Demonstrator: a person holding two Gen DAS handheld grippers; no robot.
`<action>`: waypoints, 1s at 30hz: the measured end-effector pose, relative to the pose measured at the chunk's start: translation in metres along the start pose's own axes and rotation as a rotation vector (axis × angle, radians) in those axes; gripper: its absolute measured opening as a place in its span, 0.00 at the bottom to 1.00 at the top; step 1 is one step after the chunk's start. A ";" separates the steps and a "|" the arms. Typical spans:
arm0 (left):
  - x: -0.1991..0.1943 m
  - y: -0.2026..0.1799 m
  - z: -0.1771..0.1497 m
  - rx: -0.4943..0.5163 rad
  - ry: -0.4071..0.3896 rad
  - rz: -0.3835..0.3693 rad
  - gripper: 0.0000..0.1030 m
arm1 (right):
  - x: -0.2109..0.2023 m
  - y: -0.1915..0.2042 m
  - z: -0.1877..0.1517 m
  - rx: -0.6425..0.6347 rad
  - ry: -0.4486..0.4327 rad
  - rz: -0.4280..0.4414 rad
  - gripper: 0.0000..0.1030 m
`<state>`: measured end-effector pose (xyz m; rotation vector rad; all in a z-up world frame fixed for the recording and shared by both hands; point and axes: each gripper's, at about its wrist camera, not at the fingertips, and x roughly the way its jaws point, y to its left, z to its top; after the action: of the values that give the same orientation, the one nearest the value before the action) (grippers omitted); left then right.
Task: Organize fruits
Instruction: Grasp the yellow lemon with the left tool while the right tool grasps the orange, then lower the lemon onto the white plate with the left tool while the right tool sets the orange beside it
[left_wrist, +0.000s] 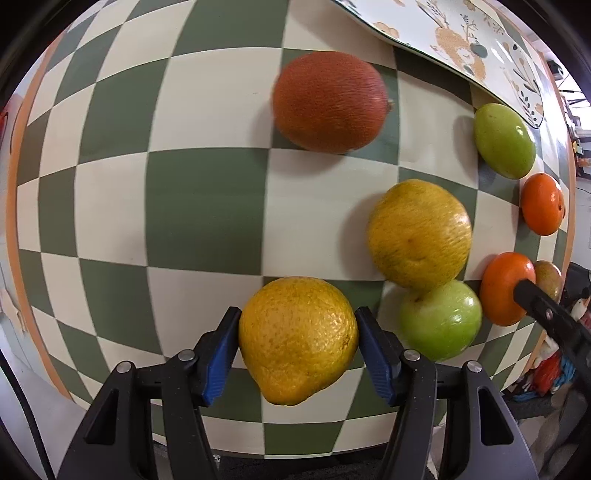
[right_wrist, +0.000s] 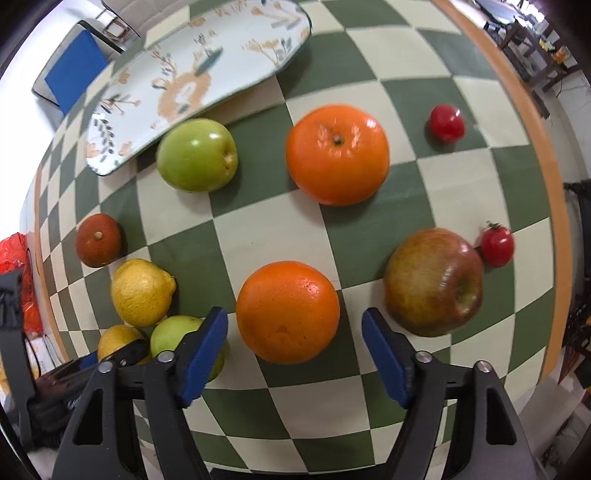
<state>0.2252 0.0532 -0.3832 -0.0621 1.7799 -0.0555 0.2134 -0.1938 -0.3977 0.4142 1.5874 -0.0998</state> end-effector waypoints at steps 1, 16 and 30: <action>0.004 0.002 0.000 0.005 -0.002 0.005 0.58 | 0.005 0.000 0.002 0.003 0.011 0.002 0.71; -0.015 0.013 -0.004 0.030 -0.098 -0.007 0.57 | 0.015 0.017 -0.013 -0.026 0.020 0.009 0.64; -0.144 -0.046 0.067 0.062 -0.291 -0.084 0.57 | -0.090 0.040 0.045 -0.156 -0.143 0.179 0.64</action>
<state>0.3215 0.0173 -0.2538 -0.0952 1.4830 -0.1548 0.2688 -0.1891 -0.3050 0.4159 1.4001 0.1289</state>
